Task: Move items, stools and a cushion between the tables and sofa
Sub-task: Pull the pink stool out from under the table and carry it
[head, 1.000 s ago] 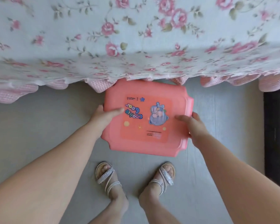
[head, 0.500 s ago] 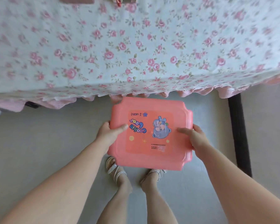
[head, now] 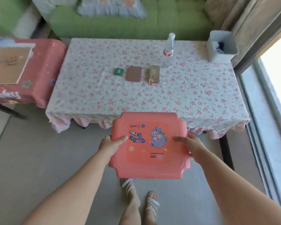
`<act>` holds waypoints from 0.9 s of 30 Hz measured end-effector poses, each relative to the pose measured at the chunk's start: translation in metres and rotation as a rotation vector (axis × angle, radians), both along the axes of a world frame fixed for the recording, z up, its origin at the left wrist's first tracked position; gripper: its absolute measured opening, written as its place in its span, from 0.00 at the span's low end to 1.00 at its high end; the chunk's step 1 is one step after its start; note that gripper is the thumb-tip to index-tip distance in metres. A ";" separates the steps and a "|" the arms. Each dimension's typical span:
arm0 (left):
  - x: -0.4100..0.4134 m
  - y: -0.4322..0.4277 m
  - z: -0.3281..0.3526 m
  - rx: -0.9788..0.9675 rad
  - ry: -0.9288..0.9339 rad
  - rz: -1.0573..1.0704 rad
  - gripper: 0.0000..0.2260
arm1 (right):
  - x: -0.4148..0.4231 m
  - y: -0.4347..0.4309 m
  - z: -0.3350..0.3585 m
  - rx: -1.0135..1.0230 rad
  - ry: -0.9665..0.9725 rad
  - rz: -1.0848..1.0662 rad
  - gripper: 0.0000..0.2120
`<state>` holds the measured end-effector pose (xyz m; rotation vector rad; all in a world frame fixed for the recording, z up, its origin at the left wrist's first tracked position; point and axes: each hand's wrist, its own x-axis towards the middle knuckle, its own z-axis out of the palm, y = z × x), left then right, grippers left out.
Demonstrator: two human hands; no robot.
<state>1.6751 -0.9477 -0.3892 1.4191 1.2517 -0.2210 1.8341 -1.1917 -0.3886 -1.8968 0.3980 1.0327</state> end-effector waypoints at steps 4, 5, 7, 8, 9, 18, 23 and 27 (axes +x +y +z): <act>-0.038 0.016 0.051 0.052 -0.050 0.087 0.24 | -0.012 0.031 0.046 0.043 -0.054 0.110 0.30; -0.047 0.021 0.059 0.058 -0.068 0.117 0.27 | -0.016 0.039 0.054 0.054 -0.067 0.135 0.31; -0.066 0.032 0.075 0.086 -0.096 0.164 0.28 | -0.027 0.056 0.070 0.072 -0.078 0.184 0.31; -0.081 0.040 0.085 0.098 -0.107 0.198 0.26 | -0.036 0.067 0.077 0.077 -0.095 0.227 0.31; -0.092 0.046 0.091 0.104 -0.122 0.220 0.23 | -0.042 0.077 0.083 0.083 -0.108 0.257 0.32; -0.209 0.112 0.118 0.161 -0.175 0.400 0.20 | -0.127 0.184 0.121 0.114 -0.189 0.438 0.35; -0.298 0.178 0.128 0.183 -0.198 0.466 0.20 | -0.204 0.265 0.126 0.126 -0.219 0.521 0.35; -0.357 0.235 0.139 0.227 -0.191 0.468 0.21 | -0.261 0.324 0.126 0.139 -0.232 0.545 0.34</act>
